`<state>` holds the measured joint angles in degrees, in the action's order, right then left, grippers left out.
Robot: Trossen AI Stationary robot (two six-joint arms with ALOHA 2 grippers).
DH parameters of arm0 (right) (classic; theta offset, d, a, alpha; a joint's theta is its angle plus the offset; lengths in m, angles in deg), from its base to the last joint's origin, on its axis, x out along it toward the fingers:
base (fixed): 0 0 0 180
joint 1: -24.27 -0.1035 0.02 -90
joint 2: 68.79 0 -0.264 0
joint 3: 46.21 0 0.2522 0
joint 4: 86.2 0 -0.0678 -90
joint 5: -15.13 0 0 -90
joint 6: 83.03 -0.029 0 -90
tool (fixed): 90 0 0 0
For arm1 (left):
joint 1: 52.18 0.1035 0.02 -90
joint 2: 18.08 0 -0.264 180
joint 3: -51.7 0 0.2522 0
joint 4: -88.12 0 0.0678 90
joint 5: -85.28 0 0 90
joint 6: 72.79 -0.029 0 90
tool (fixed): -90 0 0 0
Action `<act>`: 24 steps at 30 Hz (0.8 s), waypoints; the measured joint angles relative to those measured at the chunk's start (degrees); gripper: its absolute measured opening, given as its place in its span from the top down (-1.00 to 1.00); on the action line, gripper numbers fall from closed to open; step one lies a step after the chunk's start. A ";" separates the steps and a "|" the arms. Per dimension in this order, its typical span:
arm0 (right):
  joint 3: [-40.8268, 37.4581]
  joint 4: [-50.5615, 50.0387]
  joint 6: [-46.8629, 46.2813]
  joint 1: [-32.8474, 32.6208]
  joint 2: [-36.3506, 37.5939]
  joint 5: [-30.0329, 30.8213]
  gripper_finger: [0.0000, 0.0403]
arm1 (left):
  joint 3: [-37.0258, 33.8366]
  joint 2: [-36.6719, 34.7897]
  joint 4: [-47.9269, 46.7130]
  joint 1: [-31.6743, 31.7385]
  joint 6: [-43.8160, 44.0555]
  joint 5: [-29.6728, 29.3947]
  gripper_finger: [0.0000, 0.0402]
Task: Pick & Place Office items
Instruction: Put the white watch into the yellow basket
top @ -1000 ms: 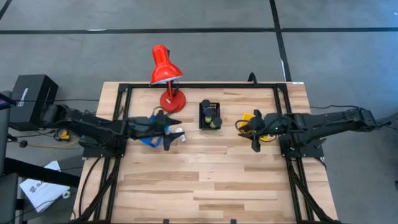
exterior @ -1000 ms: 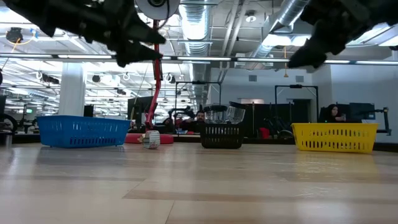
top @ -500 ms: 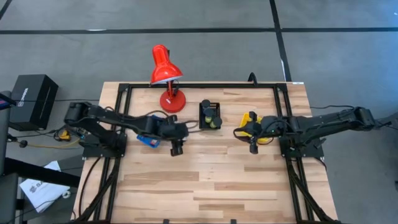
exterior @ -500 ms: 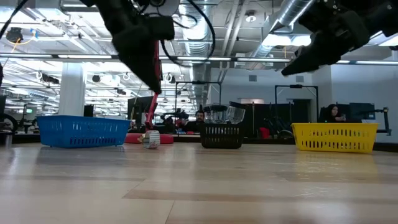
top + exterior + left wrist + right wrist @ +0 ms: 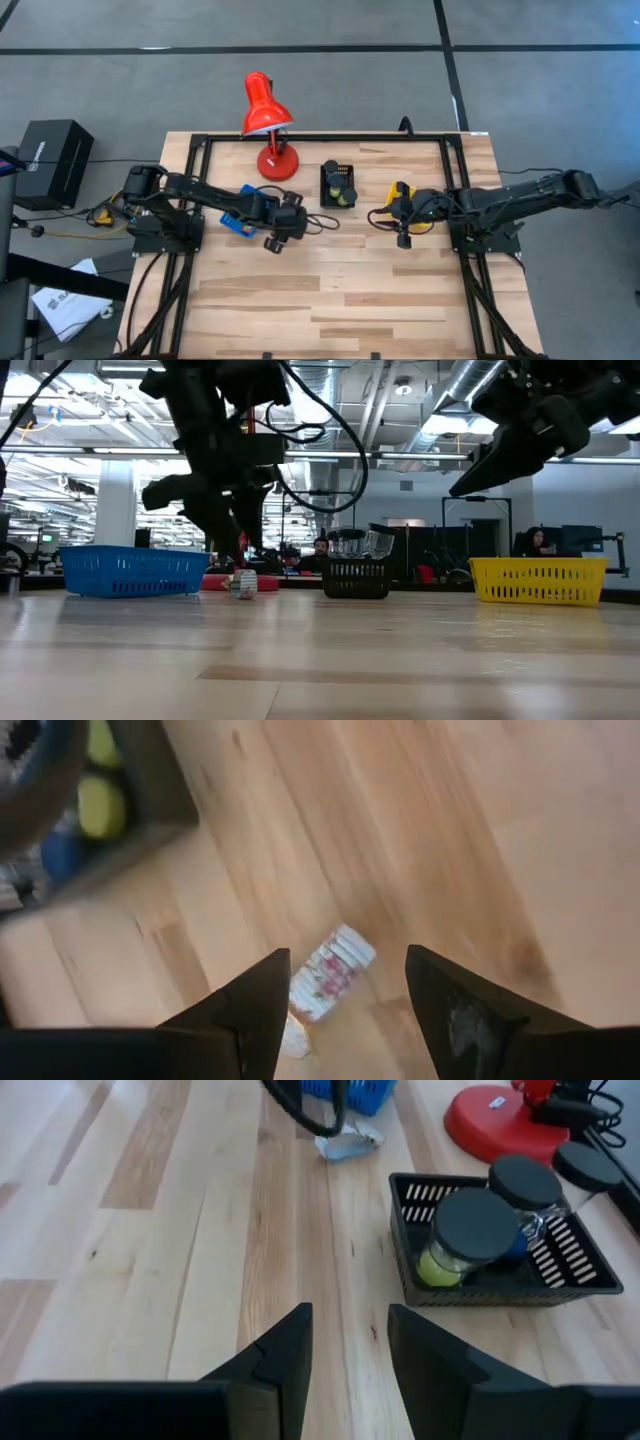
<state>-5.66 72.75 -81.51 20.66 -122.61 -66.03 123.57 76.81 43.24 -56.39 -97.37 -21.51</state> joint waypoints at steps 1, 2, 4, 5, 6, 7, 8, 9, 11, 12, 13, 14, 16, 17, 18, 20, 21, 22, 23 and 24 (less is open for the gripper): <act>-0.02 -0.06 0.02 -0.02 -0.15 -0.02 0.39 | 0.01 0.34 0.28 0.18 -2.43 -0.11 0.03; -0.01 0.59 0.00 0.00 -0.57 0.00 0.39 | 0.07 0.75 1.14 0.35 -4.43 -0.26 0.01; 0.02 0.79 0.00 -0.01 -1.28 0.00 0.39 | -0.15 1.19 0.52 0.80 -7.48 -0.23 -0.02; 0.02 0.95 0.00 -0.01 -1.75 0.00 0.39 | -0.12 1.73 1.02 1.10 -9.12 -0.26 -0.04; 0.02 1.09 0.00 -0.01 -2.06 0.00 0.39 | -0.05 2.31 1.69 1.41 -10.83 -0.25 -0.05; -0.02 1.05 0.00 -0.02 -2.36 0.00 0.39 | -0.21 2.79 1.44 1.84 -12.33 -0.31 -0.07; 0.00 1.90 0.00 -0.02 -3.09 0.00 0.39 | -0.28 3.42 1.37 2.16 -13.44 -0.28 -0.08; 0.09 2.23 0.00 -0.02 -3.64 -0.02 0.39 | -0.28 4.12 1.71 2.44 -14.89 -0.27 -0.09; -0.07 2.83 0.00 -0.02 -4.50 0.00 0.39 | -0.28 5.68 1.74 2.83 -18.89 -0.35 -0.11; 0.06 3.66 0.00 -0.02 -5.18 0.00 0.39 | -0.32 6.38 1.77 2.93 -21.07 -0.64 -0.11; 0.05 3.54 0.01 -0.02 -5.52 0.00 0.39 | -0.35 7.08 1.80 2.94 -22.76 -1.20 -0.11; 0.03 3.45 0.00 -0.02 -5.90 0.00 0.39 | -0.35 7.80 2.27 2.92 -23.84 -1.80 -0.11; 0.09 3.45 0.00 -0.02 -6.73 0.00 0.39 | -0.25 8.62 2.41 2.89 -24.68 -2.80 -0.09; 0.09 3.47 0.00 -0.02 -6.94 0.00 0.39 | -0.15 8.99 2.32 2.82 -24.74 -3.11 -0.07; 0.09 3.54 0.00 -0.02 -7.00 0.00 0.39 | -0.15 9.13 2.31 2.78 -24.72 -3.30 -0.04; 0.11 3.74 0.00 -0.02 -7.23 0.00 0.39 | -0.14 9.23 2.14 2.74 -24.65 -3.17 0.05; 0.11 3.76 0.00 -0.02 -7.39 0.00 0.39 | -0.16 9.23 2.07 2.58 -24.63 -3.22 0.11; 0.11 3.86 0.00 -0.02 -7.37 0.00 0.39 | -0.23 9.11 1.99 2.52 -24.65 -3.30 0.17; 0.11 4.55 0.00 -0.02 -7.37 0.00 0.39 | -0.33 8.81 1.95 2.53 -24.60 -3.13 0.24; 0.13 5.21 0.00 -0.02 -7.40 0.00 0.39 | -0.37 8.66 1.94 2.53 -24.55 -2.79 0.32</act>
<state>-5.53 77.96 -81.51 20.64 -130.01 -66.03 123.19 85.46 45.18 -53.86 -121.91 -24.30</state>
